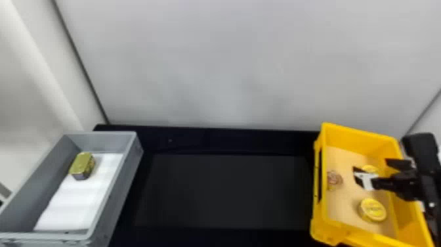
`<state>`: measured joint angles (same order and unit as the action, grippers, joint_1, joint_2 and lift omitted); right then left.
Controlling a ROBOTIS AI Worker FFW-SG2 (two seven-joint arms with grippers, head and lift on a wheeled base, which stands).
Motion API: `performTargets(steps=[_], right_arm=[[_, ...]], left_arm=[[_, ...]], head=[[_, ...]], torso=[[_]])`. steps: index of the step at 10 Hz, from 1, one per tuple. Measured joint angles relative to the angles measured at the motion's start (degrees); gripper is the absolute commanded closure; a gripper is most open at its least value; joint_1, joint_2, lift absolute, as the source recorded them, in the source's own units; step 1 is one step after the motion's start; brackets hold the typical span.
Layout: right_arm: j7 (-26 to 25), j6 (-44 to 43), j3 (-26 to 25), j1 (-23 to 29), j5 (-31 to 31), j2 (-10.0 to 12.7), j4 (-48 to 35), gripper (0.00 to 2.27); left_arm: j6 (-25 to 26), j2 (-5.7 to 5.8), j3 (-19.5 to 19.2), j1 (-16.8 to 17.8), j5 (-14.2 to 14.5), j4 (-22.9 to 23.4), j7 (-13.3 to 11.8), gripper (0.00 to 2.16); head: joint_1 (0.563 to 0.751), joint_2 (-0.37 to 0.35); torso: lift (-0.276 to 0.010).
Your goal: Pick up the round yellow can and place it in the yellow rectangular box
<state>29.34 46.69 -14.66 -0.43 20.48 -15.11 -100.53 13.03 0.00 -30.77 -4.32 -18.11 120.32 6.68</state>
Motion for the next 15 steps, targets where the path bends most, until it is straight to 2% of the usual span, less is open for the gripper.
performTargets(steps=[5, 10, 12, 15], right_arm=[[-0.1, 0.3, -2.8, -0.2, 0.7, -1.7, -12.4, 0.19], [0.0, -3.3, -10.9, -0.8, 1.9, -3.8, -18.8, 0.19], [0.8, -5.9, -15.8, -1.1, 1.6, -4.6, -20.0, 0.19], [2.0, -10.7, -23.5, -2.3, -4.1, -5.6, -18.3, 0.19]], left_arm=[[0.0, 0.0, 0.1, -0.1, 0.0, 0.0, 0.0, 0.1], [-0.1, 0.0, -0.2, -0.2, 0.1, 0.0, 0.0, 0.1], [-0.1, 0.0, -0.4, -0.2, 0.2, 0.0, 0.0, 0.1], [-0.2, 0.0, -0.6, -0.3, 0.3, 0.1, 0.0, 0.1]], head=[[0.694, 0.014], [0.694, 0.014], [0.694, 0.014], [0.694, 0.014]], torso=[[-0.06], [-0.06], [-0.06], [-0.06]])
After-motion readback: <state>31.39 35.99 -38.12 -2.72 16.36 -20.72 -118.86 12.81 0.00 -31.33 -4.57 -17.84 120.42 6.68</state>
